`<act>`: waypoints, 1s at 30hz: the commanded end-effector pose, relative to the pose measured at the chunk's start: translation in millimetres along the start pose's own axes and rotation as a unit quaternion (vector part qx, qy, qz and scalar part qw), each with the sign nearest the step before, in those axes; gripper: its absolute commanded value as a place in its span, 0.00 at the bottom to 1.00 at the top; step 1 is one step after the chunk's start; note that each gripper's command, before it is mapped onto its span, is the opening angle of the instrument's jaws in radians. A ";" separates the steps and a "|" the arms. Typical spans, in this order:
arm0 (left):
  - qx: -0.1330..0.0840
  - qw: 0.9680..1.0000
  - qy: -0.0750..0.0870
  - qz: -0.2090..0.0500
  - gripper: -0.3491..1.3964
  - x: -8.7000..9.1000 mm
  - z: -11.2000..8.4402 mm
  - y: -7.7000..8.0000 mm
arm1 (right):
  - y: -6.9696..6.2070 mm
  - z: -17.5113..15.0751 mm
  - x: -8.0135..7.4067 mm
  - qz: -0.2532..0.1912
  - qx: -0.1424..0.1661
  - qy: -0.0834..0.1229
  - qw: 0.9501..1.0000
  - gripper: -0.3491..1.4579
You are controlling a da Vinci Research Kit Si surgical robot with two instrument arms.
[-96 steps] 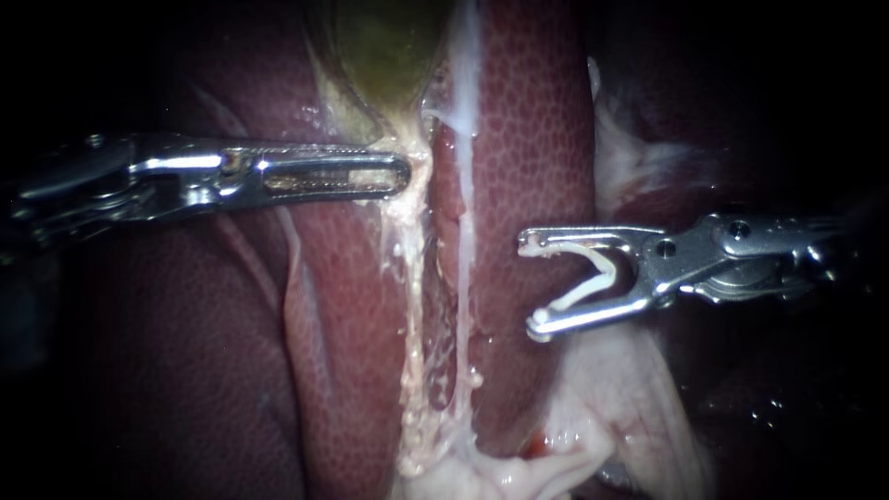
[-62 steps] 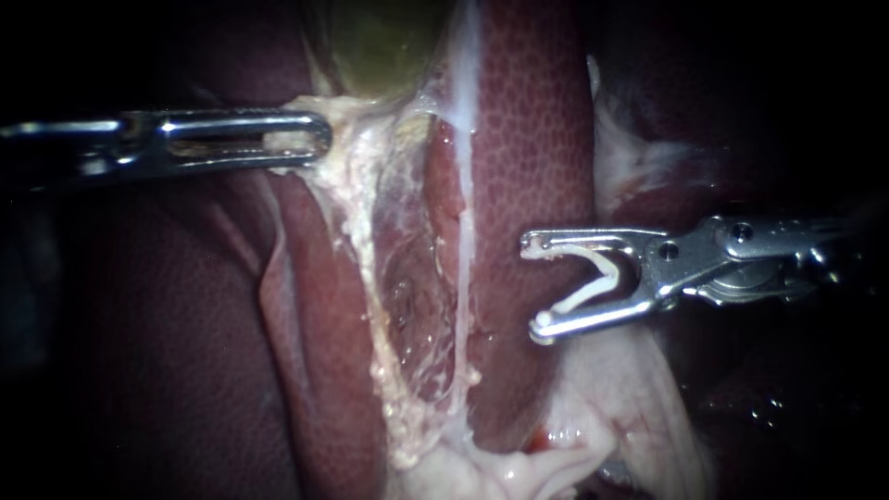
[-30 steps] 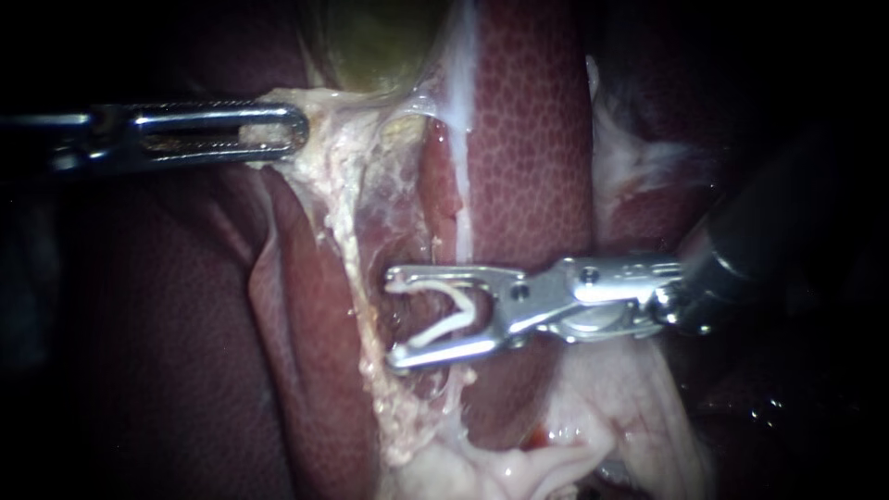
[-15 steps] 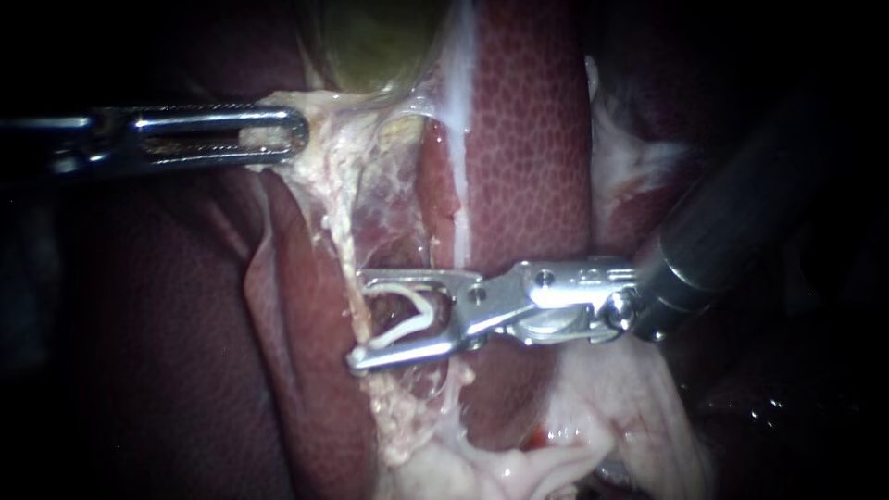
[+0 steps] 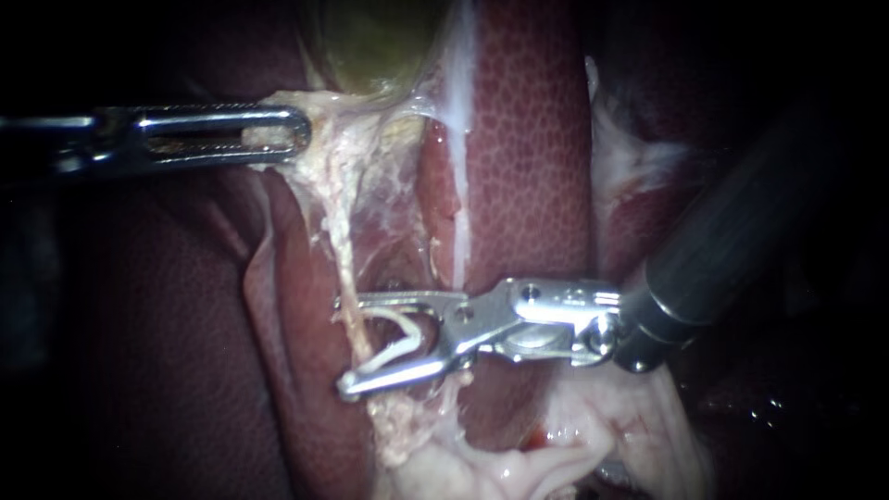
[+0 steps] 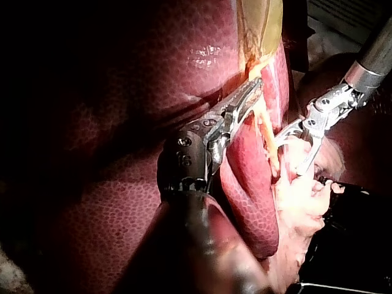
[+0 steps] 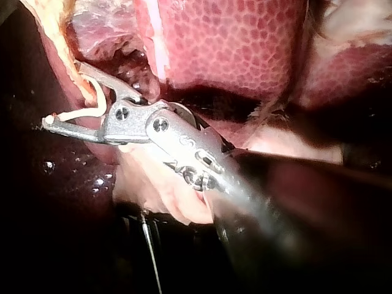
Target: Clipping first clip left tube
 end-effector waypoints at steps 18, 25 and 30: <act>-0.004 1.000 -0.002 0.000 0.00 0.4 0.7 -0.3 | 0.7 2.2 -0.9 0.022 0.015 0.000 1.000 0.52; -0.003 1.000 -0.002 0.000 0.00 0.5 0.8 -0.5 | 1.3 2.6 -0.6 0.025 0.014 0.010 1.000 0.52; -0.004 1.000 -0.002 0.000 0.00 0.5 0.8 -0.5 | 1.6 2.4 -0.4 0.025 0.014 0.012 1.000 0.52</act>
